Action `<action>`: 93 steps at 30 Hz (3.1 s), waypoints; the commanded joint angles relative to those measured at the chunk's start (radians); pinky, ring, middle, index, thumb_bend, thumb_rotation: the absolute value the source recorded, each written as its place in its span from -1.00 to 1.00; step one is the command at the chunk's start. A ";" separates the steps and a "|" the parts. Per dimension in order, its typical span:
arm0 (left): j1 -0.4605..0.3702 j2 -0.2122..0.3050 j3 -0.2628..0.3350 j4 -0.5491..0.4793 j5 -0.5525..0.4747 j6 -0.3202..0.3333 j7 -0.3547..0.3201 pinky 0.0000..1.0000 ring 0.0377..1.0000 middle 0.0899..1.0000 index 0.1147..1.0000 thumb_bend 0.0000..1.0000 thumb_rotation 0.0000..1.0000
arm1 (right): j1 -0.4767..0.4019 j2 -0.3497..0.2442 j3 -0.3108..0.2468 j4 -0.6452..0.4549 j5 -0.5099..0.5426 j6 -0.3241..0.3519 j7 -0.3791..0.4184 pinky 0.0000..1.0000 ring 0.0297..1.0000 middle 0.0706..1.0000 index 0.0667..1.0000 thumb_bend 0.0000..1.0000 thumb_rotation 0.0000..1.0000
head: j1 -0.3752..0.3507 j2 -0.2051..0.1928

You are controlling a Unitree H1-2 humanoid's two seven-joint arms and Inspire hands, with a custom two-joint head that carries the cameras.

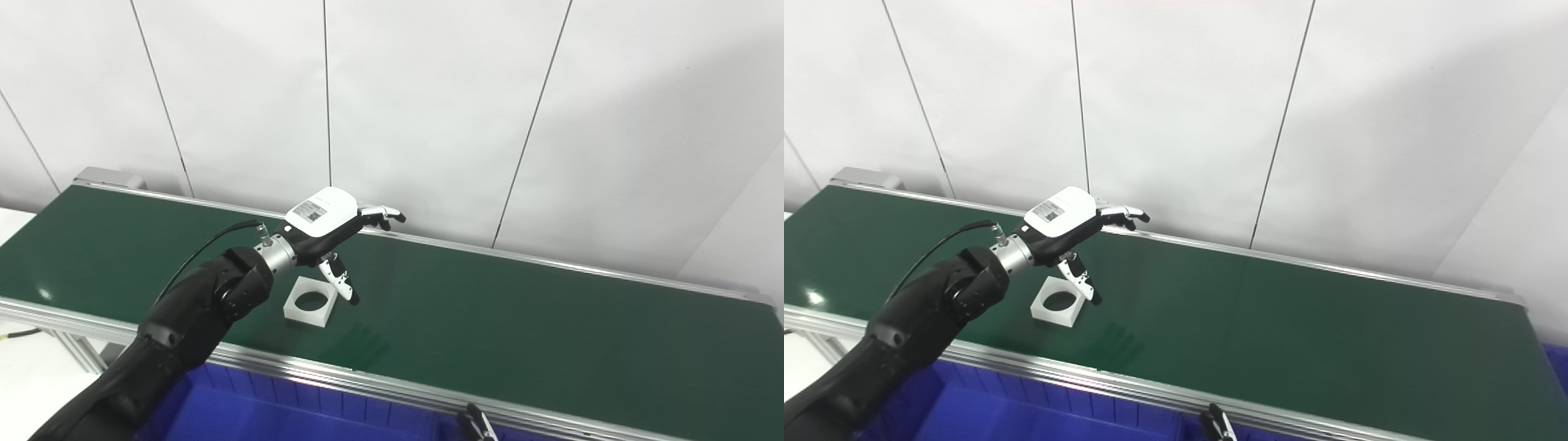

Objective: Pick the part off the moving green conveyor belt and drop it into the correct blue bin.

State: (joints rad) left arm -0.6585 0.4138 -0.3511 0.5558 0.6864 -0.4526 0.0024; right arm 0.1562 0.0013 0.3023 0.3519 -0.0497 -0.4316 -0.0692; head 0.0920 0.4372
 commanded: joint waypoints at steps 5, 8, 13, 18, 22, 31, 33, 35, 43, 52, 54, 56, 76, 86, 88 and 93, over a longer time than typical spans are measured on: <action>-0.082 -0.006 -0.016 0.093 -0.087 -0.016 0.030 0.35 0.38 0.43 0.61 1.00 -0.70 | 0.000 0.016 0.010 -0.026 0.001 -0.038 0.009 0.76 0.82 0.74 0.90 0.79 0.81 | -0.003 0.006; -0.080 -0.032 0.004 0.125 -0.107 -0.004 0.008 0.29 0.42 0.47 0.64 1.00 -0.67 | 0.001 0.018 0.012 -0.028 0.000 -0.038 0.008 0.74 0.80 0.72 0.89 0.80 0.80 | -0.005 0.007; -0.060 -0.091 0.044 0.139 -0.192 0.021 -0.035 0.23 0.45 0.54 0.70 1.00 -0.65 | -0.002 0.018 0.017 -0.029 0.002 -0.038 0.013 0.73 0.79 0.72 0.88 0.78 0.76 | -0.009 0.011; -0.047 -0.121 0.035 0.125 -0.196 0.071 -0.084 0.26 0.49 0.60 0.73 1.00 -0.61 | 0.003 0.024 0.020 -0.035 -0.001 -0.038 0.015 0.72 0.78 0.71 0.88 0.74 0.73 | -0.019 0.017; -0.042 -0.128 0.027 0.115 -0.179 0.118 -0.114 0.33 0.56 0.67 0.73 1.00 -0.61 | 0.006 0.027 0.019 -0.038 0.004 -0.038 0.024 0.72 0.78 0.70 0.88 0.75 0.70 | -0.023 0.019; -0.043 -0.129 0.001 0.086 -0.164 0.189 -0.196 0.37 0.58 0.69 0.76 1.00 -0.54 | 0.009 0.029 0.021 -0.044 0.006 -0.038 0.036 0.73 0.78 0.69 0.85 0.80 0.66 | -0.027 0.029; -0.047 -0.123 -0.020 0.082 -0.140 0.180 -0.192 0.42 0.59 0.67 0.75 1.00 -0.51 | 0.010 0.028 0.022 -0.046 0.004 -0.038 0.036 0.73 0.78 0.70 0.86 0.79 0.67 | -0.028 0.029; -0.054 -0.118 -0.035 0.084 -0.119 0.167 -0.184 0.42 0.56 0.64 0.72 1.00 -0.52 | 0.011 0.029 0.023 -0.049 0.003 -0.038 0.035 0.73 0.78 0.70 0.86 0.78 0.67 | -0.028 0.030; -0.082 -0.092 -0.068 0.084 -0.045 0.153 -0.163 0.54 0.58 0.60 0.67 1.00 -0.57 | 0.010 0.038 0.027 -0.054 0.005 -0.038 0.039 0.78 0.78 0.67 0.85 0.83 0.63 | -0.036 0.037; -0.105 -0.049 -0.199 0.127 0.154 0.130 -0.096 0.65 0.63 0.62 0.61 1.00 -0.47 | 0.018 0.041 0.037 -0.070 -0.004 -0.038 0.029 0.77 0.77 0.67 0.85 0.84 0.65 | -0.045 0.044; -0.110 -0.044 -0.226 0.125 0.207 0.146 -0.075 0.64 0.63 0.63 0.60 1.00 -0.48 | 0.020 0.041 0.038 -0.075 -0.005 -0.038 0.028 0.77 0.77 0.67 0.85 0.83 0.65 | -0.046 0.046; -0.118 -0.039 -0.259 0.125 0.273 0.174 -0.053 0.64 0.64 0.64 0.60 1.00 -0.46 | 0.022 0.040 0.042 -0.081 -0.011 -0.038 0.025 0.76 0.77 0.67 0.85 0.82 0.65 | -0.047 0.048; -0.118 -0.127 -0.346 0.277 0.340 0.248 0.136 0.00 -0.09 -0.06 -0.14 0.10 -0.99 | 0.047 0.048 0.063 -0.126 -0.036 -0.038 0.004 0.70 0.73 0.64 0.83 0.85 0.67 | -0.069 0.077; -0.145 -0.125 -0.365 0.241 0.335 0.282 0.044 -0.22 -0.19 -0.16 -0.13 0.01 -1.00 | 0.047 0.050 0.062 -0.129 -0.032 -0.038 0.013 0.69 0.73 0.63 0.82 0.85 0.67 | -0.068 0.080; -0.147 -0.122 -0.368 0.237 0.335 0.282 0.043 -0.24 -0.20 -0.17 -0.12 0.01 -1.00 | 0.046 0.049 0.063 -0.129 -0.035 -0.038 0.011 0.68 0.73 0.64 0.82 0.85 0.67 | -0.068 0.079; -0.149 -0.115 -0.372 0.222 0.329 0.282 0.035 -0.32 -0.24 -0.13 -0.10 0.01 -1.00 | 0.044 0.048 0.065 -0.128 -0.045 -0.038 0.004 0.67 0.72 0.64 0.83 0.82 0.68 | -0.067 0.080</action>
State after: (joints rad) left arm -0.7768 0.2542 -0.7287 0.7688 0.9877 -0.2134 0.0519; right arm 0.2089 0.0321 0.3571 0.2496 -0.0919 -0.4316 -0.0583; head 0.0245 0.5170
